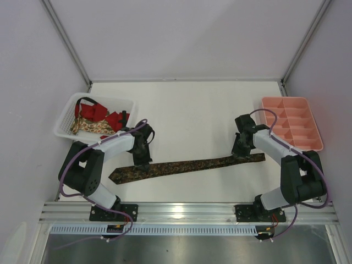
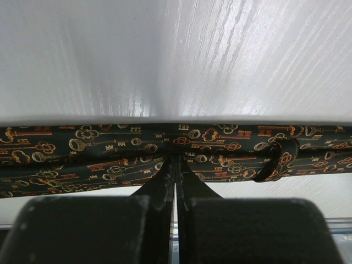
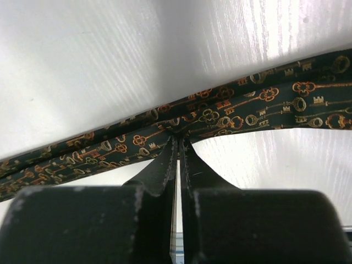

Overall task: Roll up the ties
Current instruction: Flatten the tie

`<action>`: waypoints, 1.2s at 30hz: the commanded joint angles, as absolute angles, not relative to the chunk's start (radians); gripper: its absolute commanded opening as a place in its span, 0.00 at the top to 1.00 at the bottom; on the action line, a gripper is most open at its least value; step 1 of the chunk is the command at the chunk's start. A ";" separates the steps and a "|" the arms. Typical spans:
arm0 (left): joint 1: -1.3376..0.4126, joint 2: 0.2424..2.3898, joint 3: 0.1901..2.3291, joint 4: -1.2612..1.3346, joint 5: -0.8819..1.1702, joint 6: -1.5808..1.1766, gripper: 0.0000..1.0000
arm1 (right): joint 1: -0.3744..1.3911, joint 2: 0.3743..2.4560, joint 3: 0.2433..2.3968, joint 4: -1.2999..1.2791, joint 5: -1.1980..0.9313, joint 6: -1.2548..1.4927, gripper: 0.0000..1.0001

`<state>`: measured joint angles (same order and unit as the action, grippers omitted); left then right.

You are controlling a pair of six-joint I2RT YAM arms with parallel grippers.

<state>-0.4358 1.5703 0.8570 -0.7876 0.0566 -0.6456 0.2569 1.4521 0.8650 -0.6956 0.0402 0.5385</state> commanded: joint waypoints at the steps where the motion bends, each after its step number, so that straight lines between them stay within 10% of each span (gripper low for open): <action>1: -0.422 1.578 0.874 -0.762 -0.026 -0.620 0.99 | 0.250 1.496 0.899 -0.684 0.046 0.523 1.00; 8: -0.408 1.572 0.873 -0.762 -0.035 -0.600 0.99 | 0.236 1.525 0.861 -0.624 0.045 0.514 0.93; 10: -0.408 1.548 0.880 -0.770 -0.037 -0.591 0.98 | 0.238 1.546 0.871 -0.629 0.032 0.509 0.75; 18: -0.410 1.372 0.940 -0.850 0.035 -0.569 0.54 | 0.239 1.448 0.982 -0.767 -0.031 0.465 0.53; 26: -0.480 1.429 0.919 -0.609 0.324 -0.643 0.92 | 0.296 1.565 0.973 -0.677 -0.103 0.446 0.57; 36: -0.549 1.398 1.002 -0.675 0.236 -0.664 0.95 | 0.462 1.660 0.960 -0.609 -0.034 0.538 0.57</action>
